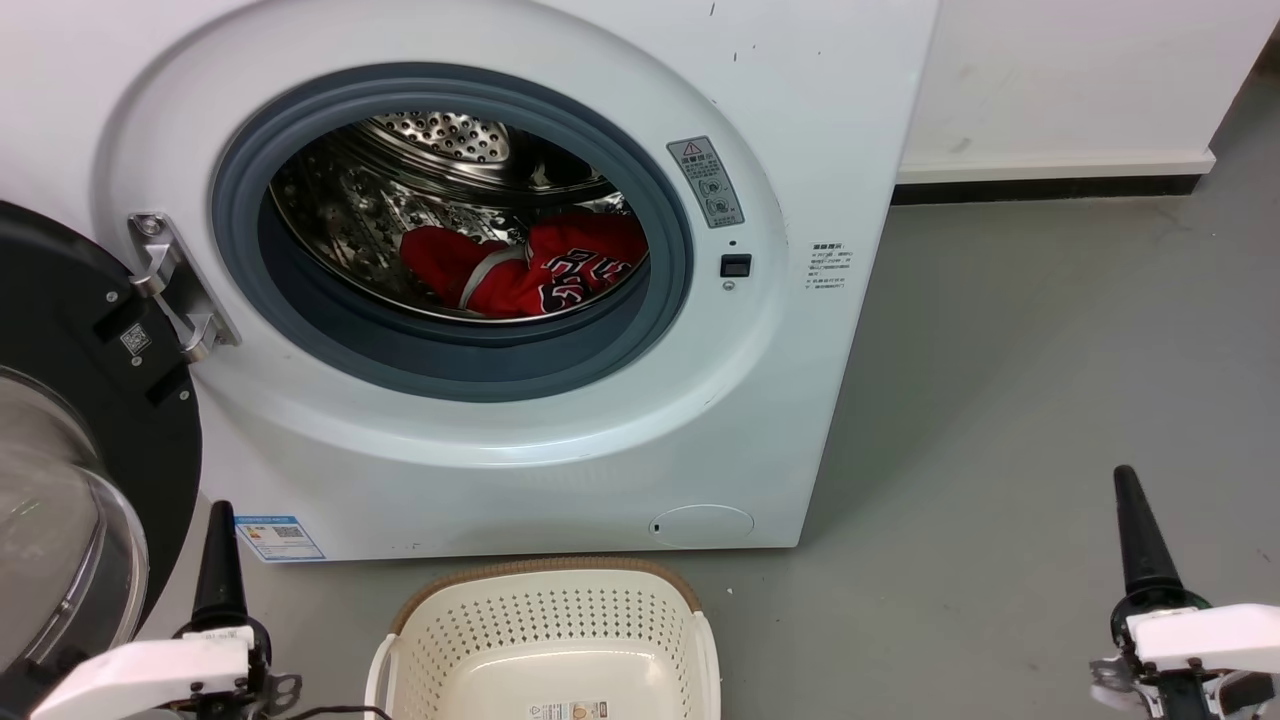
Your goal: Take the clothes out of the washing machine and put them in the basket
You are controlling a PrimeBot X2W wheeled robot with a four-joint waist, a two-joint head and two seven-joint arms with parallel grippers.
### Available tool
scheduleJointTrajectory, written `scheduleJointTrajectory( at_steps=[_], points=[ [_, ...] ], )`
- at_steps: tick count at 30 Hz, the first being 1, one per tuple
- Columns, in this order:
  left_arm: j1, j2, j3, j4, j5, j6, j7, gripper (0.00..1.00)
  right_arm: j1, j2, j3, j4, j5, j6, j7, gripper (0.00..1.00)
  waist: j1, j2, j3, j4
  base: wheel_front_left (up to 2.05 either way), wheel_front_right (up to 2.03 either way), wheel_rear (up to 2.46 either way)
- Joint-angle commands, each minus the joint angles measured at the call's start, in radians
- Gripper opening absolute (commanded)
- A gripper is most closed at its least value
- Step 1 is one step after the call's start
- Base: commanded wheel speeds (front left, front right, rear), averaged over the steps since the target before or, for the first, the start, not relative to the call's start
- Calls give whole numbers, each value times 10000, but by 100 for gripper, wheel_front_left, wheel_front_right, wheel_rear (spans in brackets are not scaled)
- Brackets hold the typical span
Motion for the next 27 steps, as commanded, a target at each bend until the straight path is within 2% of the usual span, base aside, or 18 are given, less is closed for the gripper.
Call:
scheduleJointTrajectory(
  at_steps=[1,7,14,16,19,20,27],
  points=[
    [-203,38,114,-365,395,51,-94,100,-276,-24,-140,-300,-554,-1,-100,100,0,-1,3,-5,0,0,0],
    [-87,38,-19,-1396,1932,577,-316,100,-202,-23,-42,-917,-2488,-1,-313,100,0,-1,32,-41,0,0,0],
    [146,40,-1065,-2582,3998,1341,-552,100,-233,-23,378,-1891,-4571,-1,-553,100,0,-1,78,-66,0,0,0],
    [259,36,-1446,-2761,4289,1298,-613,100,-193,-24,481,-2076,-5029,-1,-618,100,0,-1,84,-71,0,0,0],
    [389,46,-1834,-2978,4948,867,-713,100,-112,-24,587,-2239,-5730,-1,-718,100,0,-1,86,-72,0,0,0],
    [475,42,-2015,-3097,5586,992,-802,100,-27,-22,855,-2369,-6427,-1,-811,100,0,-1,83,-64,0,0,0],
    [634,78,-2281,-3512,6926,1378,-1013,100,98,-23,1134,-2603,-7677,-2,-1015,100,0,-1,74,-88,0,0,0]
  ],
)
